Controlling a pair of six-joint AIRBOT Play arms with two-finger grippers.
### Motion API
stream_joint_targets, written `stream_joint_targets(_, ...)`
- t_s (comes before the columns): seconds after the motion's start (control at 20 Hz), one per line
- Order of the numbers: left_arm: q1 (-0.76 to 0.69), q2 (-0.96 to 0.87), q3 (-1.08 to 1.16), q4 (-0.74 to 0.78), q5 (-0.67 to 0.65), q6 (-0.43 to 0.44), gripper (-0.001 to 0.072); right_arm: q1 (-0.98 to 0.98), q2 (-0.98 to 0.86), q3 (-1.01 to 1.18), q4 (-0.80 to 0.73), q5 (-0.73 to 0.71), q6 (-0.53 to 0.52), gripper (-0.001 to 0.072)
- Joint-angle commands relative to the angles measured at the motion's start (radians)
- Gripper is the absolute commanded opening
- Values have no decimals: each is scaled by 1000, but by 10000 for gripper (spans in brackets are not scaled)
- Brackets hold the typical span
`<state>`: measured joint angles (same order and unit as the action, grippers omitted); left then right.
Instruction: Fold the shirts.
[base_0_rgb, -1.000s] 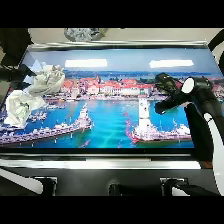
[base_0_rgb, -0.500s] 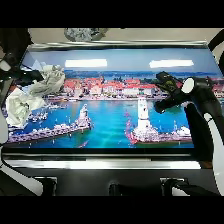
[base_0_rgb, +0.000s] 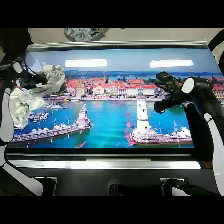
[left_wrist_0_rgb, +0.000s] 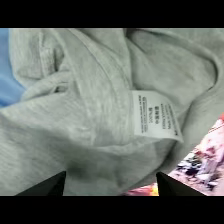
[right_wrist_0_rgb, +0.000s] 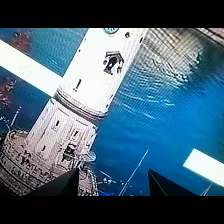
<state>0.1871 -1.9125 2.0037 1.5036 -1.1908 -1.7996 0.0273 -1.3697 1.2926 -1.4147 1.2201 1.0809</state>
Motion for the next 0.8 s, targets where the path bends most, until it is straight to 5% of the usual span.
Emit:
stream_joint_targets(0.0, 79, 20, 1, -344, 57, -228, 720, 1, -1, 0, 1, 3, 0, 523)
stream_joint_targets(0.15, 94, 67, -26, -361, 53, -216, 720, 1, -1, 0, 1, 4, 0, 523)
stream_joint_targets(0.25, 83, 119, -75, -246, 26, -97, 720, 1, -1, 0, 1, 8, 0, 523)
stream_joint_targets(0.35, 72, 163, -126, -106, -19, -86, 720, 1, 0, 0, 1, 8, 0, 523)
stream_joint_targets(0.55, 79, 276, -378, -106, 67, -366, 720, 1, -1, 0, 1, 7, 0, 523)
stream_joint_targets(0.75, 74, 414, -726, -289, 518, -555, 720, 1, -1, 0, 1, -3, 0, 523)
